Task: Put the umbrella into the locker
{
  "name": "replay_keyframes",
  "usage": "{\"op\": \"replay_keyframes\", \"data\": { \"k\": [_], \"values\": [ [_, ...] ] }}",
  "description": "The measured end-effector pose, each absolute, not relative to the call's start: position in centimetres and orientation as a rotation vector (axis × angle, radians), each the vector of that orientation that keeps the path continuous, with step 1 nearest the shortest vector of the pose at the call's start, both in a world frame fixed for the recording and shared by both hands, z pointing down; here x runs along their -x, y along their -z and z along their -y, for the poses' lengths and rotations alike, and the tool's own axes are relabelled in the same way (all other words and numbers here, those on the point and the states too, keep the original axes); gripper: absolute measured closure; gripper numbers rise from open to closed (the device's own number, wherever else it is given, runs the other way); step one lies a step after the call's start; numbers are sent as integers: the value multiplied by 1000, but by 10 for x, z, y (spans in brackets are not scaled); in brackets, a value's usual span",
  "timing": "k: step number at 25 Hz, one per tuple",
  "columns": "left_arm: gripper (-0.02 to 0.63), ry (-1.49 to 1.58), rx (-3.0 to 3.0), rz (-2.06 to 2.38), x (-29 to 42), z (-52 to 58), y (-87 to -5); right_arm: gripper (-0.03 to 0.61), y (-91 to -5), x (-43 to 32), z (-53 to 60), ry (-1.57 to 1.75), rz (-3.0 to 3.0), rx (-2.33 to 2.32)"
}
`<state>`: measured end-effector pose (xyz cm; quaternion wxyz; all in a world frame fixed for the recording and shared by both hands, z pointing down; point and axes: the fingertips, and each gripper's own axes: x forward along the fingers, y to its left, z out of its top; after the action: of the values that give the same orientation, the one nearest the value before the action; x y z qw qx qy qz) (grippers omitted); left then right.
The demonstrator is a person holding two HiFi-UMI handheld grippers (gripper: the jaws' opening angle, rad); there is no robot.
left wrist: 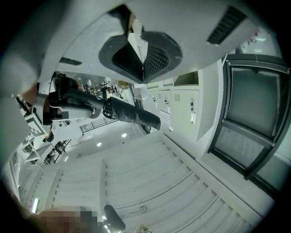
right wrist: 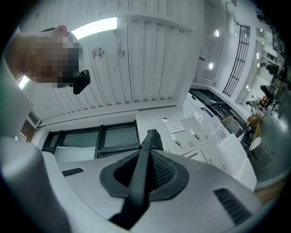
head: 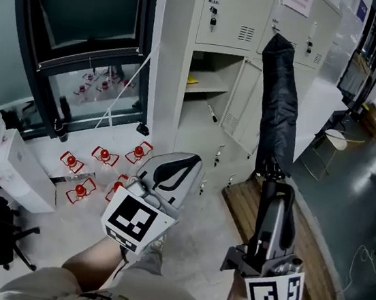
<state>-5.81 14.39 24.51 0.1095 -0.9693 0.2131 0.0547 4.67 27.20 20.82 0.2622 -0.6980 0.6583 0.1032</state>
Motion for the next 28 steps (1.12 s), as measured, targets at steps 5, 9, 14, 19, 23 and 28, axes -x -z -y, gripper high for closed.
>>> {"op": "replay_keyframes", "data": {
  "k": [5,9,14,19,23,28],
  "values": [
    [604,-67,2858,-675,36,-94,-265,537,-225,-61,-217,-260,-1815,1992],
    [606,-41,2900,-672,18,-60,-276,537,-241,-81,-180,-184,-1825,2028],
    [604,-6,2931,-669,-4,-26,-292,537,-263,-104,-142,-101,-1846,2061],
    [604,39,2947,-612,-34,1,-304,537,-279,-123,-106,-43,-1871,2075],
    [604,69,2945,-585,-51,25,-311,537,-291,-142,-75,8,-1886,2098],
    [606,102,2962,-587,-66,65,-319,537,-297,-161,-37,37,-1888,2136]
  ]
}}
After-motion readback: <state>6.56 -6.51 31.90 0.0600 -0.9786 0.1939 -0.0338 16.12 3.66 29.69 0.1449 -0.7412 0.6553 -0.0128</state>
